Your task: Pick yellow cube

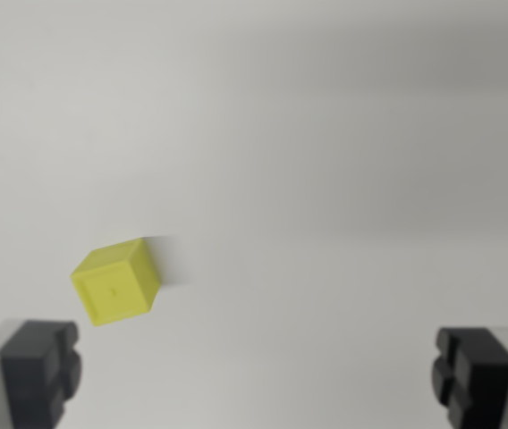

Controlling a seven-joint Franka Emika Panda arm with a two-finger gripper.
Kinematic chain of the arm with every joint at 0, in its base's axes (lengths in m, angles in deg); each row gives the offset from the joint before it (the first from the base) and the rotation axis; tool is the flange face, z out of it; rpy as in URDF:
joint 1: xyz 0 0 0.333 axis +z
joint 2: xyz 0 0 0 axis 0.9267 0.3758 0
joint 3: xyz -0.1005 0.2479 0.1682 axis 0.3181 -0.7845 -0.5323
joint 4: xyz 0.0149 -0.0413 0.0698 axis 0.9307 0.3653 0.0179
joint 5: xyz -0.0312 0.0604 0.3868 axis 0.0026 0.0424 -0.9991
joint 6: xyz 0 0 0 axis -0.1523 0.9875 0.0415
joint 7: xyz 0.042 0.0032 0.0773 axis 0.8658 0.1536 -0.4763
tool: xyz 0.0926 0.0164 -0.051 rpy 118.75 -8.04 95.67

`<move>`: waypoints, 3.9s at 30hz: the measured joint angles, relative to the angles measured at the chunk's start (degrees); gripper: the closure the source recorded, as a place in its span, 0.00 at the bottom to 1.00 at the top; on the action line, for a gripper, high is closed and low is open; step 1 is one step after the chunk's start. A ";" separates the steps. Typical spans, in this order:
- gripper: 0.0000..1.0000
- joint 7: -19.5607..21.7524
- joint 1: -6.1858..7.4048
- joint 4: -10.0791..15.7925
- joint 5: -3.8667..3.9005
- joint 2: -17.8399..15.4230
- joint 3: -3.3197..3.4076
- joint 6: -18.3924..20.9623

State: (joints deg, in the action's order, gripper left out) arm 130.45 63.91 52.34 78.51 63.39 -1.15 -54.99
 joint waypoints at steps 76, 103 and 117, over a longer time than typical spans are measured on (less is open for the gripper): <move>0.00 -1.60 9.53 27.43 -0.52 1.81 -0.04 -30.44; 0.00 -1.47 14.19 32.85 -0.90 8.51 -0.05 -43.04; 0.00 -1.50 15.88 34.00 -1.15 10.84 -0.01 -46.67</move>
State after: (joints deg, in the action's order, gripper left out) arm 128.95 79.79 86.34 77.36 74.23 -1.15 -101.66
